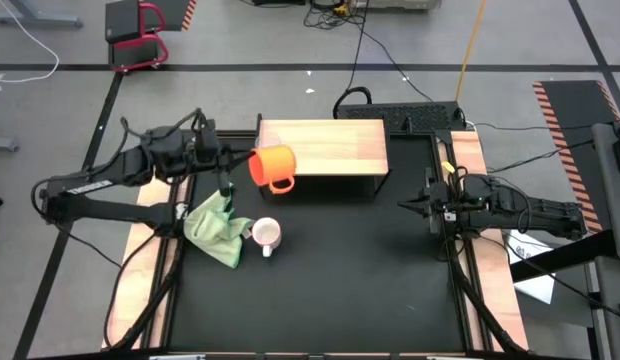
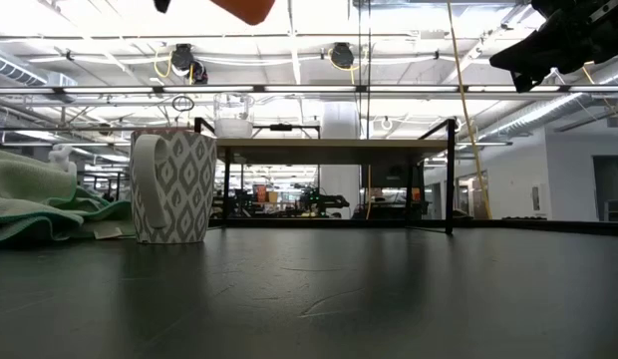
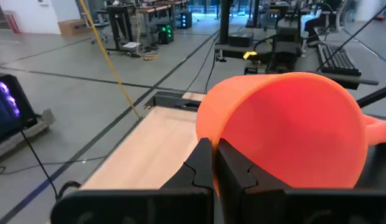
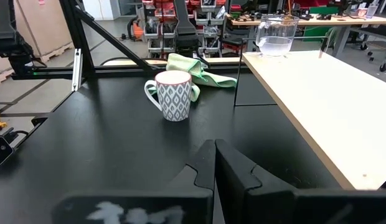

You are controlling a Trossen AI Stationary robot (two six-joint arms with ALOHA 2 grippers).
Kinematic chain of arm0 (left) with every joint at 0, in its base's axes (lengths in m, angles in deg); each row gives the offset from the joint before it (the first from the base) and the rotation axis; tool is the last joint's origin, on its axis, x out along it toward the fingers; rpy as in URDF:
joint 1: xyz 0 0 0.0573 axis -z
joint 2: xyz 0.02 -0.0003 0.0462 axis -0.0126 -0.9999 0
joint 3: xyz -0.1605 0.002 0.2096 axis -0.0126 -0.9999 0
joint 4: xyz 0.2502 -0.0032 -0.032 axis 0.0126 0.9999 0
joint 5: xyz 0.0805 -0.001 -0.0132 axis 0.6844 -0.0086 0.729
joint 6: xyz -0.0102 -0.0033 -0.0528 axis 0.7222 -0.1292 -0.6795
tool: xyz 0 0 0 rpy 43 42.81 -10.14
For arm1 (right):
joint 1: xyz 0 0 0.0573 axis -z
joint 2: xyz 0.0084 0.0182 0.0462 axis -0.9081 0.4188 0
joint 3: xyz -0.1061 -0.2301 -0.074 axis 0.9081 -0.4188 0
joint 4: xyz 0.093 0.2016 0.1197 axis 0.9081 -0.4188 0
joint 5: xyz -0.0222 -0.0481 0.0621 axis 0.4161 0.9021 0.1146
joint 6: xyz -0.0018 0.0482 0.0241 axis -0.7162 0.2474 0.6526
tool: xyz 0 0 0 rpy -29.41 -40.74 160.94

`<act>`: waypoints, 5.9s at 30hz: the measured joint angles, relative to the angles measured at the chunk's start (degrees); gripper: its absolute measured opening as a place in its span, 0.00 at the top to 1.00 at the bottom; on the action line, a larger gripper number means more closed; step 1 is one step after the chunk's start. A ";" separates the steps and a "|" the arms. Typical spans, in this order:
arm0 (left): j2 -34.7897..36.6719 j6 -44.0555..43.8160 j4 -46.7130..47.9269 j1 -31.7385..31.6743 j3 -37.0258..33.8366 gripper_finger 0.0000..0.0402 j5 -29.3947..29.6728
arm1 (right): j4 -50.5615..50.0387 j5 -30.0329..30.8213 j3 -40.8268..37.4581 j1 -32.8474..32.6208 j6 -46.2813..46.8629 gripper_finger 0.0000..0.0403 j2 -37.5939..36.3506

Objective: Stack small to large cups/mugs on shelf
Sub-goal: Put the orange mug on the shelf

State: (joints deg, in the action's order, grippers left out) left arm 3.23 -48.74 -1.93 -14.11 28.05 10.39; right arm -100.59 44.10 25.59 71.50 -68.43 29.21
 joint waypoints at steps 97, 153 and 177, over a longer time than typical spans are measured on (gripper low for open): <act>-55.23 23.66 41.76 -28.23 67.96 1.00 -33.85 | -0.10 0.04 0.00 0.02 -0.20 1.00 0.01; -64.83 36.32 56.48 -21.05 67.92 1.00 -18.46 | 0.10 0.06 0.00 0.02 -0.44 1.00 0.03; -64.64 37.21 59.10 -20.48 67.94 1.00 -14.99 | 0.32 0.06 0.00 0.02 -0.44 1.00 0.03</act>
State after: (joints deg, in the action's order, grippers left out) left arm -61.41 -11.53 57.17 -34.59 95.99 -4.59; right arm -100.27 44.16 25.59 71.52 -68.87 29.24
